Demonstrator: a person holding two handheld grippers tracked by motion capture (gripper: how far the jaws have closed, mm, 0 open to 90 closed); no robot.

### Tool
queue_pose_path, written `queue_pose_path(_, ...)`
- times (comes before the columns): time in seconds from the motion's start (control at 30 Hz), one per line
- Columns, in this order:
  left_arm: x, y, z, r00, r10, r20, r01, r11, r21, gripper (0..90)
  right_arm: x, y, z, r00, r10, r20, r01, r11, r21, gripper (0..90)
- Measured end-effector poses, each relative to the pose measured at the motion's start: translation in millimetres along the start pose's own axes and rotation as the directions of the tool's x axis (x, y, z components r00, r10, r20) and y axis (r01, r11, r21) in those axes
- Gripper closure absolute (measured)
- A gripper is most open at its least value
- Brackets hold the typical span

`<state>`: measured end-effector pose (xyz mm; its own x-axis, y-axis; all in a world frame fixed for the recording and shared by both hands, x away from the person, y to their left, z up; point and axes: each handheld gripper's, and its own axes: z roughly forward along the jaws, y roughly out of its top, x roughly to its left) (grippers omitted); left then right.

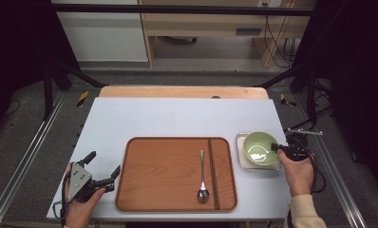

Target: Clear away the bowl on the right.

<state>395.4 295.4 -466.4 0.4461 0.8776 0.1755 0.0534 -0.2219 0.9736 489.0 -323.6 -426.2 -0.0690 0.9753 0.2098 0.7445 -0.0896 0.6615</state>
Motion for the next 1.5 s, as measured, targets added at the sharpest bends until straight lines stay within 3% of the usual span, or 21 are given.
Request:
queue_pose_path(0.13,0.3,-0.2,0.2,1.0,-0.001,0.0,0.001,1.0,0.0,3.8,8.1,3.5,-6.4,0.9996,-0.025,-0.012,0.025,0.999,-0.03,83.5)
queue_pose_path(0.33,1.4,0.5,-1.0,1.0,-0.003,-0.003,0.003,1.0,-0.007,3.7,31.9,10.5,-17.7,0.9961,-0.065,-0.06,0.061,0.996,-0.062,83.5)
queue_pose_path(0.57,1.8,0.0,-0.6,1.0,-0.003,-0.004,0.003,1.0,-0.006,3.7,68.1,14.5,-21.0,0.9792,-0.142,-0.145,0.131,0.988,-0.083,83.6)
queue_pose_path(0.8,2.8,0.0,-1.2,1.0,-0.003,-0.007,0.002,1.0,-0.006,3.8,117.0,10.7,-12.8,0.9455,-0.217,-0.243,0.206,0.976,-0.069,83.7)
queue_pose_path(1.03,3.2,0.3,-1.2,1.0,-0.002,-0.008,0.002,1.0,-0.008,3.8,156.1,3.1,0.7,0.9089,-0.286,-0.304,0.282,0.958,-0.058,83.7)
queue_pose_path(1.3,3.2,1.0,-2.2,1.0,-0.004,-0.009,0.004,0.9999,-0.012,3.9,190.8,-9.9,13.1,0.871,-0.34,-0.355,0.352,0.935,-0.031,83.7)
queue_pose_path(1.33,3.1,1.0,-2.1,1.0,-0.003,-0.008,0.003,0.9999,-0.013,3.9,193.8,-11.2,13.6,0.8693,-0.338,-0.361,0.353,0.935,-0.026,83.7)
queue_pose_path(1.37,3.1,0.9,-1.9,1.0,-0.002,-0.008,0.002,0.9999,-0.012,4.0,197.4,-12.9,15.5,0.8608,-0.351,-0.369,0.367,0.93,-0.028,83.7)
queue_pose_path(1.5,2.8,0.8,-1.2,1.0,-0.004,-0.008,0.004,0.9999,-0.012,4.0,208.2,-18.3,19.2,0.8481,-0.357,-0.391,0.383,0.924,-0.013,83.7)
